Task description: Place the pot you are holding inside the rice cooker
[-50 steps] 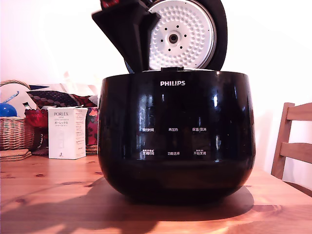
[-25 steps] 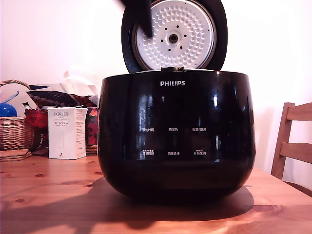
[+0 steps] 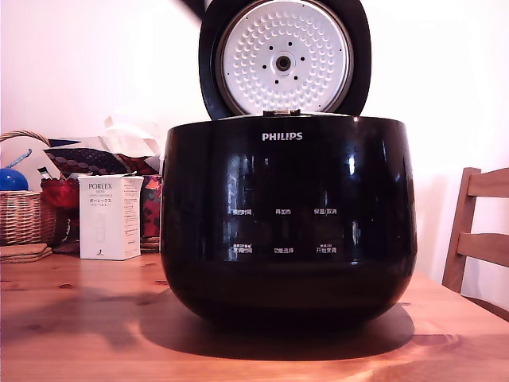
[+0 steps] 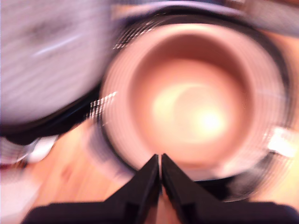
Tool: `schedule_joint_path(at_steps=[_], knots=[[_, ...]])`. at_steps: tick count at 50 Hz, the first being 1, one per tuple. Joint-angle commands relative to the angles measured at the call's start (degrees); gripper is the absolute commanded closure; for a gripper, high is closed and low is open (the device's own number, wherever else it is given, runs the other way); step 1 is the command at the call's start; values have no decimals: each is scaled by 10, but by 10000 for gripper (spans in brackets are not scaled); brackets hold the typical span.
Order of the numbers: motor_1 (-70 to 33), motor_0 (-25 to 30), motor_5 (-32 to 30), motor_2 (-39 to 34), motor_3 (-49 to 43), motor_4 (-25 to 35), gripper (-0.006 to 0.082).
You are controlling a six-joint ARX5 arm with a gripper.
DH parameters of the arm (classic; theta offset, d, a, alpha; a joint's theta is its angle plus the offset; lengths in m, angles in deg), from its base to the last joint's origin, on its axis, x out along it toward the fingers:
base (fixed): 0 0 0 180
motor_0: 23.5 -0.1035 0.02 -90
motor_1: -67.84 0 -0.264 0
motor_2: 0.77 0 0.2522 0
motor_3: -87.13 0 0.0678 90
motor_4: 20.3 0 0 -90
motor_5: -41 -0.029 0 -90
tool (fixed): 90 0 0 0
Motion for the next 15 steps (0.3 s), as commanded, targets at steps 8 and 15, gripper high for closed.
schedule_joint_path(at_steps=[8, 15], knots=[[47, -80, 55, -1, 28, 10, 788], [53, -123, 62, -1, 25, 14, 787]])
